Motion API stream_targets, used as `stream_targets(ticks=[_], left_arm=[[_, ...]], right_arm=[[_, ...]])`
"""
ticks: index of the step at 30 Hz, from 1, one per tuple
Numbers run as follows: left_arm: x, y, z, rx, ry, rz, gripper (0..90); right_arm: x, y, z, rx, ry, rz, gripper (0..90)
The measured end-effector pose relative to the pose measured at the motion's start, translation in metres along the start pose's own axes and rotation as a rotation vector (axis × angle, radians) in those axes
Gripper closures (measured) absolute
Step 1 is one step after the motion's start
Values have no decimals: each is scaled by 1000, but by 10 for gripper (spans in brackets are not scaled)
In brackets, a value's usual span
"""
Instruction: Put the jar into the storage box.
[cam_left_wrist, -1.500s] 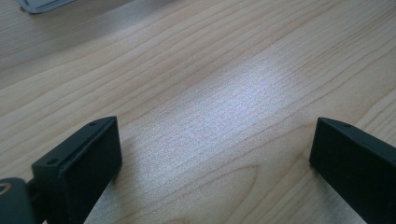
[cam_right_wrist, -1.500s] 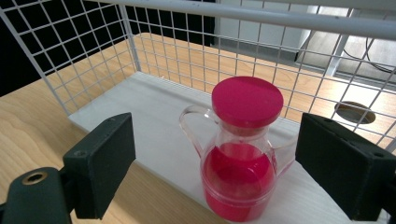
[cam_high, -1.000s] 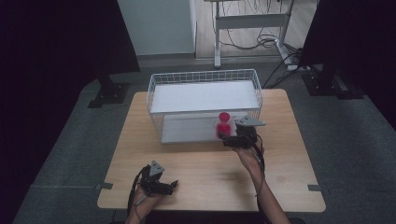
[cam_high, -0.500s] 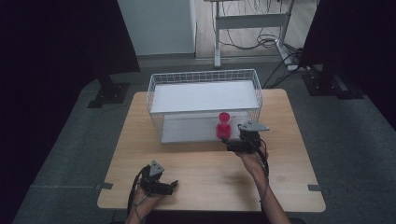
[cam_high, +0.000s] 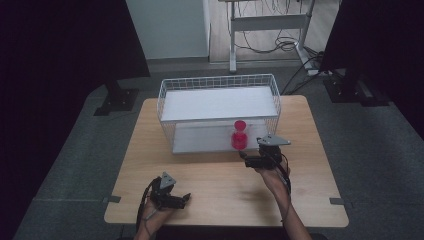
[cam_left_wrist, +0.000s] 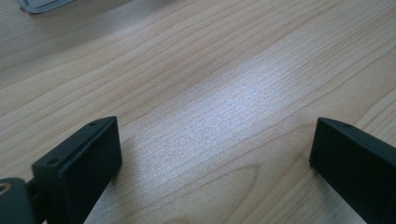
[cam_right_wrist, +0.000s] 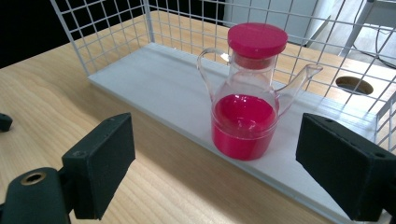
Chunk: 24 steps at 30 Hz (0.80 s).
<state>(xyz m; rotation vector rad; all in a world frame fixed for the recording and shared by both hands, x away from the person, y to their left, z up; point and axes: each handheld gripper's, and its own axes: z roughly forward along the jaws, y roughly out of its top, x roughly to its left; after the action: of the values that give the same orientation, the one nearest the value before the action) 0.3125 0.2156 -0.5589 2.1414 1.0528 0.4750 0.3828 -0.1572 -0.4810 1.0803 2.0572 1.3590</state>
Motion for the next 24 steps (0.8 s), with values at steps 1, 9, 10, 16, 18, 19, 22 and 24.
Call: stream_targets(ticks=[1, 9, 10, 16, 18, 19, 22, 24], left_arm=[[0, 0, 0, 0, 0, 0, 20], [0, 0, 0, -1, 0, -2, 21], [0, 0, 0, -2, -1, -3, 21], [0, 0, 0, -1, 0, -2, 20], [0, 0, 0, -1, 1, -2, 20], [0, 0, 0, -1, 1, -2, 20], [0, 0, 0, 2, 2, -3, 17], [0, 0, 0, 3, 2, -4, 13]], right_arm=[[0, -1, 0, 2, 1, -1, 111], [2, -4, -5, 6, 8, -5, 110], [3, -5, -5, 7, 9, -7, 111], [5, -8, -9, 14, 13, -11, 111], [4, -10, -11, 15, 12, -10, 111], [4, -10, -12, 16, 12, -8, 111], [4, -12, -15, 17, 13, -9, 111], [4, -14, -17, 17, 12, -8, 111]])
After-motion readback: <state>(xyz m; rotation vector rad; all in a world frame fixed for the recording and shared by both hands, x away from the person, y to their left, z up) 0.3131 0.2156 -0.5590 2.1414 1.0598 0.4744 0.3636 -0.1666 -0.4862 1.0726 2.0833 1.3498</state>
